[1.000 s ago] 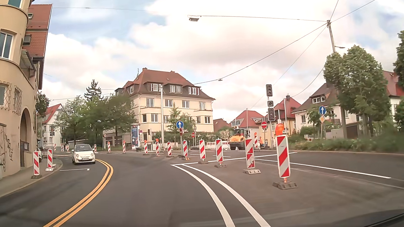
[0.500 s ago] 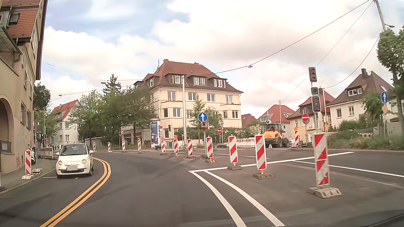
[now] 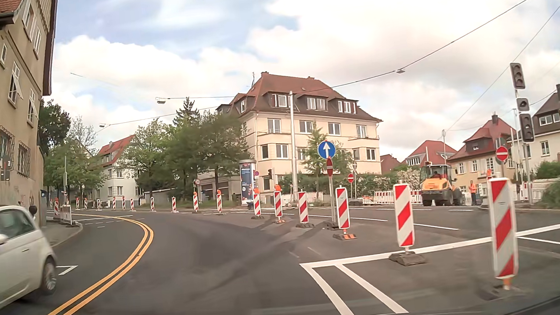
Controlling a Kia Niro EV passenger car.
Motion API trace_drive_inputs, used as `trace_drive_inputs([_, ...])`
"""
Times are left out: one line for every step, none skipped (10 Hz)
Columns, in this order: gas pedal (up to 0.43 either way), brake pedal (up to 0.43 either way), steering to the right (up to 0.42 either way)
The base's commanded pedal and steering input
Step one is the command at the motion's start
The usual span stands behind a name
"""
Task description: Follow the waypoints while adhering to traffic rules and regulations
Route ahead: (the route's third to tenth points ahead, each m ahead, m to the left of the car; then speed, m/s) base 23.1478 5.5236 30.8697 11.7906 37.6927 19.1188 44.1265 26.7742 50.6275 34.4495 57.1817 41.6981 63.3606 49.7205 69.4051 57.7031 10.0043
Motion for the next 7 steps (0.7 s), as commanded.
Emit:
trace_drive_inputs([0.118, 0.000, -0.084])
trace_drive_inputs([0.118, 0.000, -0.083])
trace_drive_inputs([0.118, 0.000, -0.083])
trace_drive_inputs([0.118, 0.000, -0.083])
trace_drive_inputs([0.118, 0.000, -0.083])
trace_drive_inputs([0.118, 0.000, -0.084])
trace_drive_inputs([0.118, 0.000, -0.085])
